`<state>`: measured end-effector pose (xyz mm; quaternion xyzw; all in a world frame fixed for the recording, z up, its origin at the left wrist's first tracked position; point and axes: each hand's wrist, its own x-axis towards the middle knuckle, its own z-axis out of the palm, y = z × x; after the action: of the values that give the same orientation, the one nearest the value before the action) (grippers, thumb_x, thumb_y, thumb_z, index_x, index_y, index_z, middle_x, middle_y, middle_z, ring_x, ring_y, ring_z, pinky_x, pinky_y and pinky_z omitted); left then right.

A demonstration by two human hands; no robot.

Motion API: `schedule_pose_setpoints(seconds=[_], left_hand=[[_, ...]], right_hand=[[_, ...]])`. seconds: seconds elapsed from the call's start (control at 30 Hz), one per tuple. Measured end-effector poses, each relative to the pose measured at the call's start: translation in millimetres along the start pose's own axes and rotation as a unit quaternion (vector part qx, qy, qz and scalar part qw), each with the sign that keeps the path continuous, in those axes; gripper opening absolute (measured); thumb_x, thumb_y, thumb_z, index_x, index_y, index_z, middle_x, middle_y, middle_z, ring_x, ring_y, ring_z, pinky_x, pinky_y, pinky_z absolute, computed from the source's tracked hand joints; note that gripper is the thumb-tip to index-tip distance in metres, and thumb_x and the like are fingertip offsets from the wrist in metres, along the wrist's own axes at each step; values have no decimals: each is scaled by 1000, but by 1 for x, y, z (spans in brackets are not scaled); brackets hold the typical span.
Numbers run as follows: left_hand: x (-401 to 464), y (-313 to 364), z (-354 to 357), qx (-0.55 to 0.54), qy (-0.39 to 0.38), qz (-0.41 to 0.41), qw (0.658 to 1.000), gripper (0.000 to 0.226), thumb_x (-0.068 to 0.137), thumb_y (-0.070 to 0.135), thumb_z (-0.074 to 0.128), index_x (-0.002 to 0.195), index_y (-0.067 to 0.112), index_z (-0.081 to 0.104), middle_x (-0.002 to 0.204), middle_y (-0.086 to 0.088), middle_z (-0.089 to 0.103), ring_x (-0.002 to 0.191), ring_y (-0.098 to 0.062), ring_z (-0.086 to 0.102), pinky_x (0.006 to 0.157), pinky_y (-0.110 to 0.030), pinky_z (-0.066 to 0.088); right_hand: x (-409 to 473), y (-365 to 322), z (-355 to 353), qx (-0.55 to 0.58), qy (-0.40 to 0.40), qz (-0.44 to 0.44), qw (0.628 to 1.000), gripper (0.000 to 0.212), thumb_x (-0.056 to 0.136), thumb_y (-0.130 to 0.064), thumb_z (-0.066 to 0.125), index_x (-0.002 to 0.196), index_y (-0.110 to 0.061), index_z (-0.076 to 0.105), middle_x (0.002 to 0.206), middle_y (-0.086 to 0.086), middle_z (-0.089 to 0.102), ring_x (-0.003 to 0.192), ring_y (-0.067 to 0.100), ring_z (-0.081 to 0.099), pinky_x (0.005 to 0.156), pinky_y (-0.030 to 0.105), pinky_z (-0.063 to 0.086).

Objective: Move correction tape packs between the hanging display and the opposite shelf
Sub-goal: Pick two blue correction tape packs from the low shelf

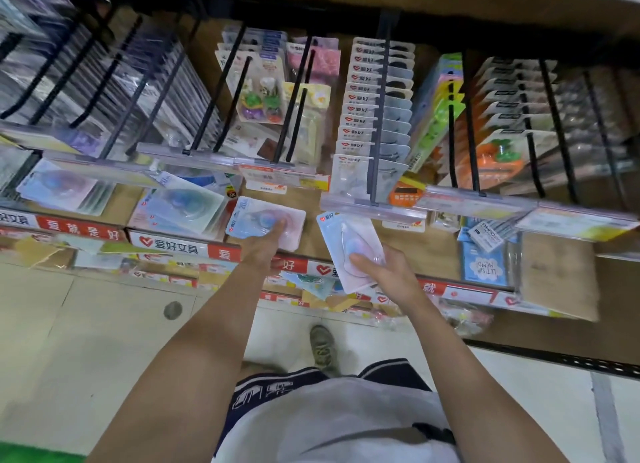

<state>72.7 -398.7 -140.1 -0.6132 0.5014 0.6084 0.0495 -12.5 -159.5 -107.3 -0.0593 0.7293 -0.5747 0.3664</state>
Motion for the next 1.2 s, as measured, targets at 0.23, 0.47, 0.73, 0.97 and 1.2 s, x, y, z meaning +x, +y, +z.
schedule_pose_setpoints(seconds=[0.23,0.47,0.73,0.97,1.2], left_hand=[[2,-13,-4,-60,13,64,996,88,56,49,91,131,16,58,120,-12,67,103,-31,68,83,-50,61],[-1,-25,-23,-26,46,96,994,78,56,46,93,118,6,68,112,-13,73,104,-33,70,90,-47,59],[-39,-54,-72,-117,-57,143,981,51,61,23,87,109,13,74,104,-9,77,96,-30,73,94,-47,56],[-74,-101,-145,-229,-15,126,965,54,70,11,70,124,12,64,97,-3,72,73,-15,66,52,-20,47],[-92,-160,-244,-414,37,125,901,34,67,18,70,102,18,72,93,-6,65,78,-20,62,75,-35,46]], right_hand=[[10,2,0,-27,-6,11,1000,27,88,-23,78,112,-13,71,98,-4,75,84,6,71,69,19,54],[17,8,9,-46,-30,20,998,29,86,-25,79,111,-12,71,100,-1,75,88,14,71,70,23,53],[18,6,51,-47,-88,47,994,33,83,-26,82,110,-10,72,100,6,76,86,19,71,70,30,57],[4,-7,142,-70,-205,46,975,23,90,-20,75,111,-13,71,98,2,74,83,15,68,67,33,52],[-25,-30,263,-117,-321,-2,940,15,92,-18,72,105,-27,71,91,-11,74,80,2,69,63,14,49]])
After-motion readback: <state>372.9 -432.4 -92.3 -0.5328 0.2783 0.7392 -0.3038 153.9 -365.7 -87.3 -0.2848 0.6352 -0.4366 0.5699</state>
